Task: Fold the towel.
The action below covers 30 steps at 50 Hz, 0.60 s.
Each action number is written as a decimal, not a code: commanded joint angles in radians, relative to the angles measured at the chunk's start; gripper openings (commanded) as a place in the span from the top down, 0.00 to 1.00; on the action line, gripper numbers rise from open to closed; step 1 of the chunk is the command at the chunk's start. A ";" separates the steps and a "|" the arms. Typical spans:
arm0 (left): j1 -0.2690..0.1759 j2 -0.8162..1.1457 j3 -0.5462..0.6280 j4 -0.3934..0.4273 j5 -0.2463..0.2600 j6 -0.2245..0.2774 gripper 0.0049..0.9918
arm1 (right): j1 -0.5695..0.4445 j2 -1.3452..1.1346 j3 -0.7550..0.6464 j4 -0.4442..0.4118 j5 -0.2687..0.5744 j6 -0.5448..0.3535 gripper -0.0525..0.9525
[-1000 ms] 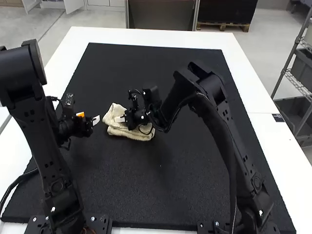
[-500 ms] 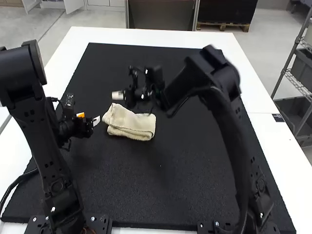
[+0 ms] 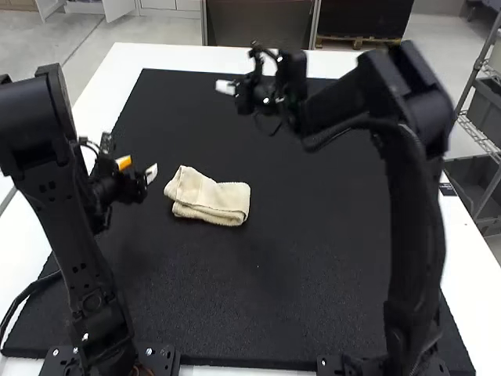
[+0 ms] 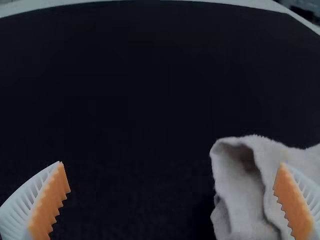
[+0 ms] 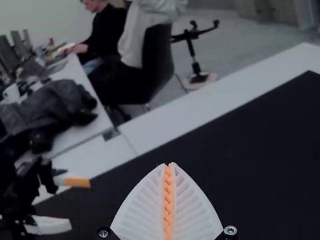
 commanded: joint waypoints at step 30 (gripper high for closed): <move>-0.221 -0.459 -0.049 -0.034 -0.295 -0.171 0.03 | -0.406 -0.696 -0.526 0.018 0.189 -0.099 0.97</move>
